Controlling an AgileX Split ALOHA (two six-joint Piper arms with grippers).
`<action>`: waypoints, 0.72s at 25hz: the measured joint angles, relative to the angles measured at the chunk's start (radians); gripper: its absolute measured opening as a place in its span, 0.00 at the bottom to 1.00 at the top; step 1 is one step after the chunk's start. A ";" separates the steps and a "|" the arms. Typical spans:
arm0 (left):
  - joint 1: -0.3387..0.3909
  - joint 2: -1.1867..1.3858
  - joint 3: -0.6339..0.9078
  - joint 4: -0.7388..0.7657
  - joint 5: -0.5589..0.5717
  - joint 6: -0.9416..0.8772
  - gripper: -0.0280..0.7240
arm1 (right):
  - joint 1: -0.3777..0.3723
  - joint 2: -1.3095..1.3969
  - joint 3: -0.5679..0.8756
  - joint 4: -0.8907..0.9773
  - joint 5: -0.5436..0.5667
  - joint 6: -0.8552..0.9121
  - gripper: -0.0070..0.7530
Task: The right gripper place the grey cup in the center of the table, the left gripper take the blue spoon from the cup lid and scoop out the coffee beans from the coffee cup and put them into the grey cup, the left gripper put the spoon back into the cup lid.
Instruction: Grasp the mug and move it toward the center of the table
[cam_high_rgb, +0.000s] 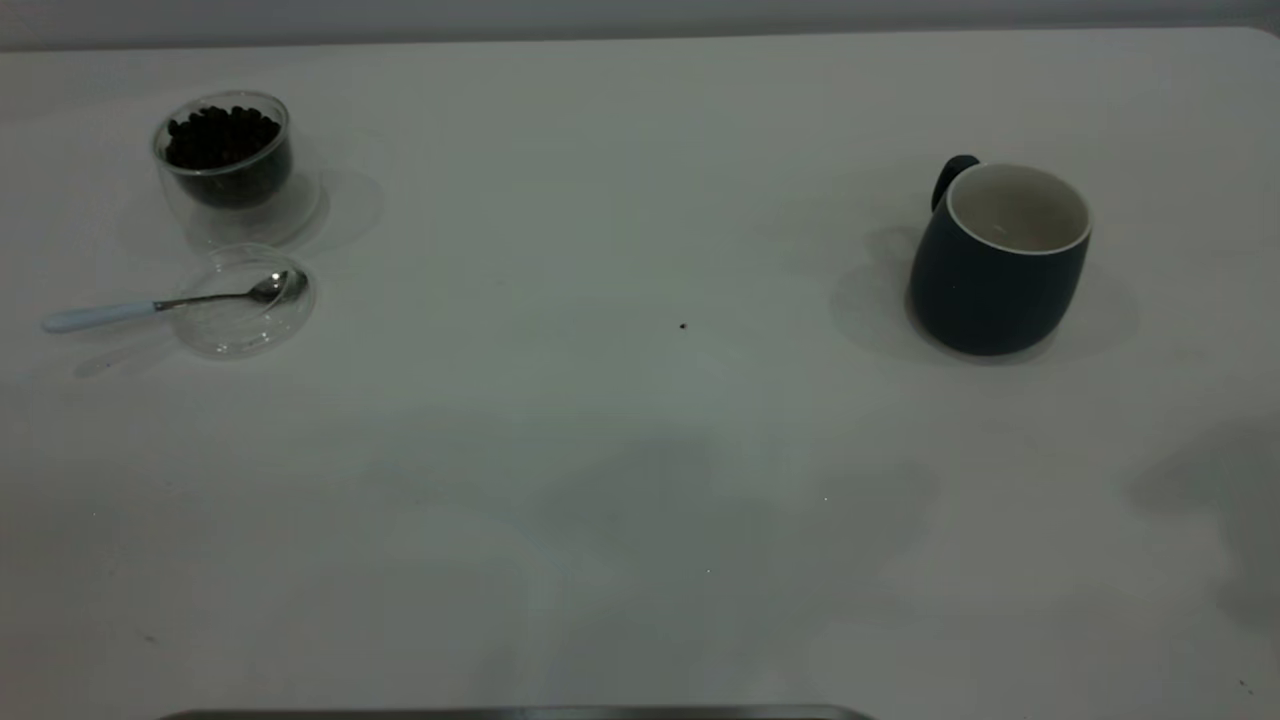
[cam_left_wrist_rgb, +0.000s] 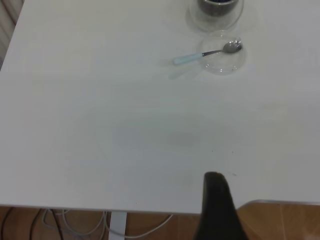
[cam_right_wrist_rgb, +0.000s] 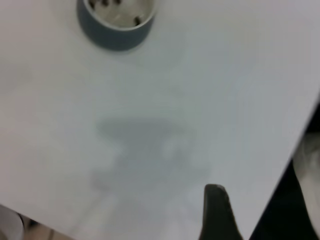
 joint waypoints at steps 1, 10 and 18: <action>0.000 0.000 0.000 0.000 0.000 0.000 0.80 | 0.000 0.073 -0.025 0.009 -0.017 -0.049 0.61; 0.000 0.000 0.000 0.000 0.000 0.000 0.80 | 0.000 0.577 -0.225 0.009 -0.107 -0.387 0.61; 0.000 0.000 0.000 0.000 0.000 0.000 0.80 | 0.001 0.816 -0.316 -0.013 -0.229 -0.575 0.61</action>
